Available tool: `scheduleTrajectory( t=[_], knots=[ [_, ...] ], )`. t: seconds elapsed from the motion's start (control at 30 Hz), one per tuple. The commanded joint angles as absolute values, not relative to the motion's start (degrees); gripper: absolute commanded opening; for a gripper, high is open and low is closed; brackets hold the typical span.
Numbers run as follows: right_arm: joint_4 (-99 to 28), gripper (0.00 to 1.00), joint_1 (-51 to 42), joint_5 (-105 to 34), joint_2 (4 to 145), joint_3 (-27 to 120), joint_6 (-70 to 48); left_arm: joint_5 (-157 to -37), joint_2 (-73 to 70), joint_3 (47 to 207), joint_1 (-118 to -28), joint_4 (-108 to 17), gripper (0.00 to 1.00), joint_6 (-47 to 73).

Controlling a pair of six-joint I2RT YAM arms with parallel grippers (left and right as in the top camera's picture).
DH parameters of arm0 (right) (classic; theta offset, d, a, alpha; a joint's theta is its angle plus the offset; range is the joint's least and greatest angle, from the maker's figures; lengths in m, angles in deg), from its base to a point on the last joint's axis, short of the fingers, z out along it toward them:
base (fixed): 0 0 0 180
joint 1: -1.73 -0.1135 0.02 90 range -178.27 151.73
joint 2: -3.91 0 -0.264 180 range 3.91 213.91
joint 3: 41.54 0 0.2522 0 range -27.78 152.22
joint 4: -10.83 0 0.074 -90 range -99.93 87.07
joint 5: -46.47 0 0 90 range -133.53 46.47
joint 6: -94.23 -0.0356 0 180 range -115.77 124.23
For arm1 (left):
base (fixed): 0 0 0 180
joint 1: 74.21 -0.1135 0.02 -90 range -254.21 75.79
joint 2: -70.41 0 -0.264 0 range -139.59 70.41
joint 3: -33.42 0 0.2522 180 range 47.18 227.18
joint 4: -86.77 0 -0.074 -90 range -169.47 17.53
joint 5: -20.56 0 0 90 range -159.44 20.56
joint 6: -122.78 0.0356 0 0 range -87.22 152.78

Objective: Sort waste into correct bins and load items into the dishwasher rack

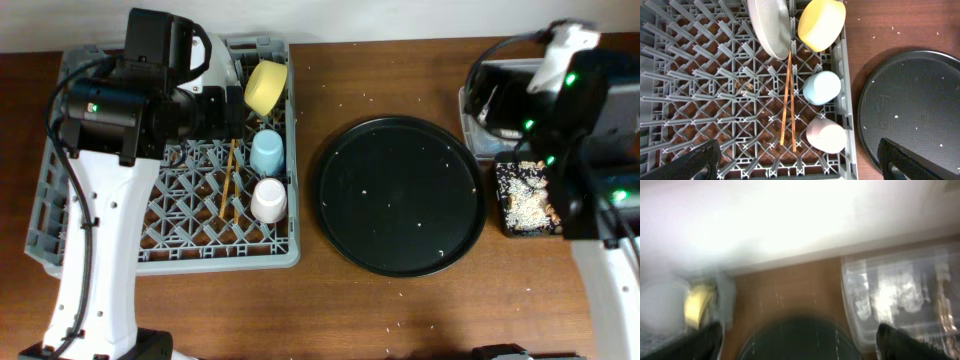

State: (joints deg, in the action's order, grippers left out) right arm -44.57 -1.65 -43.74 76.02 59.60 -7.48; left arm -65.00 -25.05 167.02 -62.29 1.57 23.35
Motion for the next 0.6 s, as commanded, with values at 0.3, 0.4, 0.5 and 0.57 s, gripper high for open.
scheduleTrajectory(
  t=[0.3, 0.4, 0.5, 0.57],
  knots=[
    [6.79, 0.98, -3.68, -39.44, 22.78, -21.52, 5.31, -65.39, -24.42, 167.1, -62.24, 1.59, 1.0, 23.24],
    [5.24, 0.98, -3.68, -39.41, 13.03, -27.46, 5.29, -65.39, -24.42, 167.1, -62.24, 1.59, 1.0, 23.24],
    [1.0, 0.98, -3.68, -39.22, 7.68, -27.46, 5.29, -65.39, -24.42, 167.1, -62.24, 1.59, 1.0, 23.26],
    [-6.0, 0.98, -3.68, -37.05, 4.09, -27.46, 5.29, -65.39, -24.42, 167.1, -62.24, 1.59, 1.0, 23.24]
  ],
)
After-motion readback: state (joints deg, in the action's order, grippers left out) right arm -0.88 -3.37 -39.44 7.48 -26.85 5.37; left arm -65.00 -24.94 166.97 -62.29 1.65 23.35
